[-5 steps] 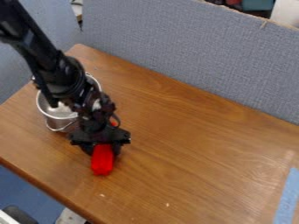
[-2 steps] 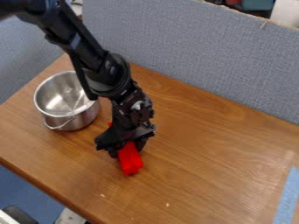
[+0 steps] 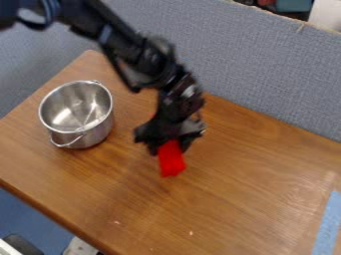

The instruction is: Move the red object from the metal pot to the table

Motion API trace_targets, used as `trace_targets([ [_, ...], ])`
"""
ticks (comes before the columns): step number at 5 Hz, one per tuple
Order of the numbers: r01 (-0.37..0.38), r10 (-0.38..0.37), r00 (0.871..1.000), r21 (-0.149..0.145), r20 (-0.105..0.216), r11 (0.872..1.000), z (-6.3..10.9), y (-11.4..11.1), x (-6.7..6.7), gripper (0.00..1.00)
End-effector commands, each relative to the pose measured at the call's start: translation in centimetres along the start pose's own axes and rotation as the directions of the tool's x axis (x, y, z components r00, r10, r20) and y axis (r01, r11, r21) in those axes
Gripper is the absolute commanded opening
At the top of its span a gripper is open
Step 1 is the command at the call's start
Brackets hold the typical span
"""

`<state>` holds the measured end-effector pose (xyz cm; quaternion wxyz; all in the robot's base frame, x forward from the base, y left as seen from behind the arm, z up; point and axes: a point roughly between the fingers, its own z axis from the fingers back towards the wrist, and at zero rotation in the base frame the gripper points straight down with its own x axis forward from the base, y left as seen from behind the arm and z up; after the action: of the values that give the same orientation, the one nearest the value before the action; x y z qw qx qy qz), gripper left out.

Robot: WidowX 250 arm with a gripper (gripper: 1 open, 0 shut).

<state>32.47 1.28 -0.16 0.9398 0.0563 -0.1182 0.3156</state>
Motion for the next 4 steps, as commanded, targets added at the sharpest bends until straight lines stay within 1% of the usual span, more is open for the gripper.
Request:
trace_targets([
  [1,-0.198,0.198,0.979,-0.003,0.054,0.98,4.3,2.8,5.5,0.0],
  [2,-0.43,0.426,0.901,0.044,0.078,0.902,8.3,7.3,9.5,0.0],
  [3,-0.373,0.37,0.926,0.03,0.075,0.927,10.7,10.5,8.2,0.0],
  [4,-0.283,0.28,0.956,0.016,0.085,0.959,10.2,11.9,7.5,0.0],
])
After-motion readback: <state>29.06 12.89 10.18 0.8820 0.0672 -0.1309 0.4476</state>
